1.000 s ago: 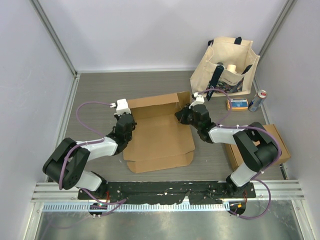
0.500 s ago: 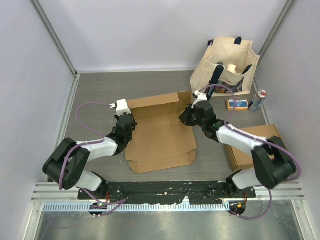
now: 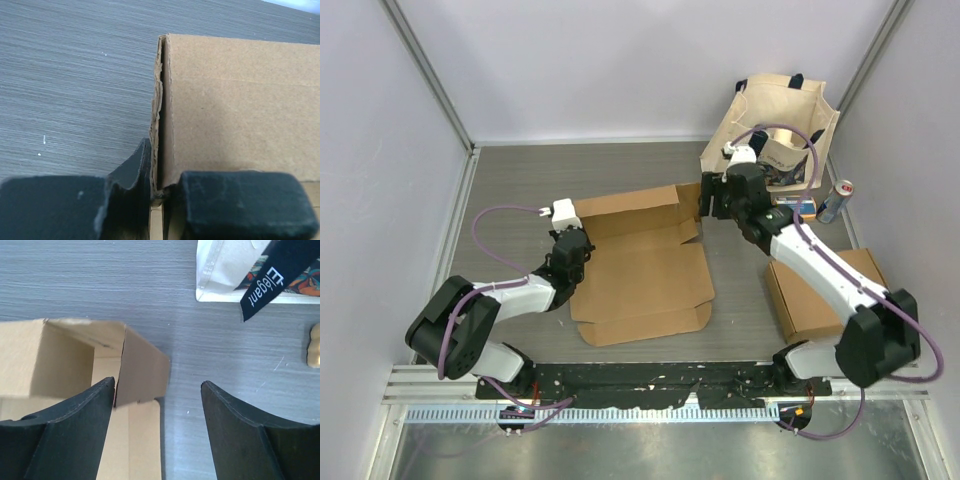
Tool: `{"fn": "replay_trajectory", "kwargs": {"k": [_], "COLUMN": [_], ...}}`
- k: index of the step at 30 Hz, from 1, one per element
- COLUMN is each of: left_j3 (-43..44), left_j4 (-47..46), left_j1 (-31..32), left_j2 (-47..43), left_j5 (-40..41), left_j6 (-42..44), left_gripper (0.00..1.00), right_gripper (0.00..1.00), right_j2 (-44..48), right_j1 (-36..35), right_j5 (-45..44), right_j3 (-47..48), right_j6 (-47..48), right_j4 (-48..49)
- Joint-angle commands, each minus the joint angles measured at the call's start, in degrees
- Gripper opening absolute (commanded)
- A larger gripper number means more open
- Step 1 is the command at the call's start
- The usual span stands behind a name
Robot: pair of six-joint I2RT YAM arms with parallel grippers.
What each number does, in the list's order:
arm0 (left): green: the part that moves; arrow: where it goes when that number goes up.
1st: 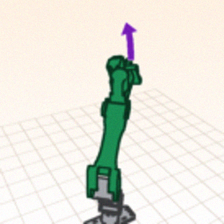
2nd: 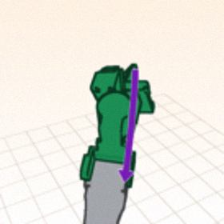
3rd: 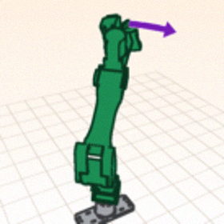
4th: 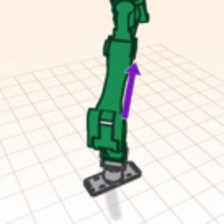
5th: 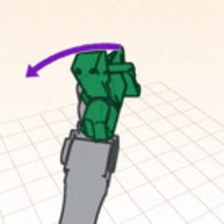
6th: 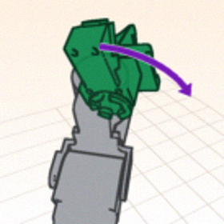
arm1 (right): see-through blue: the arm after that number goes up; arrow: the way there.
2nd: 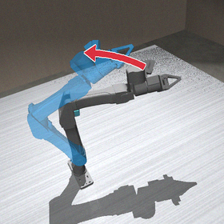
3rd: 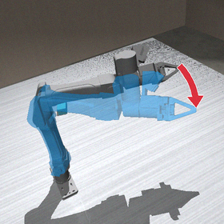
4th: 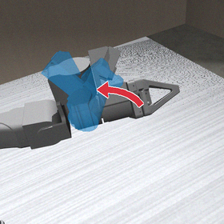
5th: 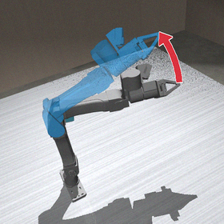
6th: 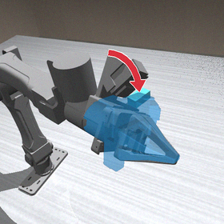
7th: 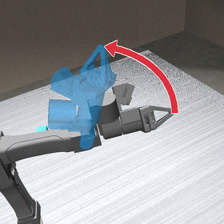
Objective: Fold the paper box
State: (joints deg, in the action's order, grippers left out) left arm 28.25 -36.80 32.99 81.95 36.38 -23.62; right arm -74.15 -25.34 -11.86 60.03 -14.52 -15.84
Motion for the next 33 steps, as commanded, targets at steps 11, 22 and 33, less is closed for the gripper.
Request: {"fn": "replay_trajectory", "kwargs": {"k": [11,22,33], "left_j3": [-0.13,1.28,0.23], "left_j4": [-1.35,-1.35,-2.49], "left_j1": [0.40,2.16,2.69], "left_j2": [-0.39,-1.09,0.84], "left_j5": [-0.61,-0.61,1.15], "left_j6": [-0.11,0.50,1.29], "left_gripper": [0.00,0.00,0.00], "right_gripper": [0.03,0.01,0.30], "right_j2": [-8.30,-7.85,-2.24], "right_j1": [-1.02,-3.31,-6.38], "right_j5": [6.39,21.97,19.77], "right_j3": [9.92,7.92,-7.10], "right_j6": [1.09,-21.84,-7.13], "right_j4": [-4.72,-3.42,12.31]}}
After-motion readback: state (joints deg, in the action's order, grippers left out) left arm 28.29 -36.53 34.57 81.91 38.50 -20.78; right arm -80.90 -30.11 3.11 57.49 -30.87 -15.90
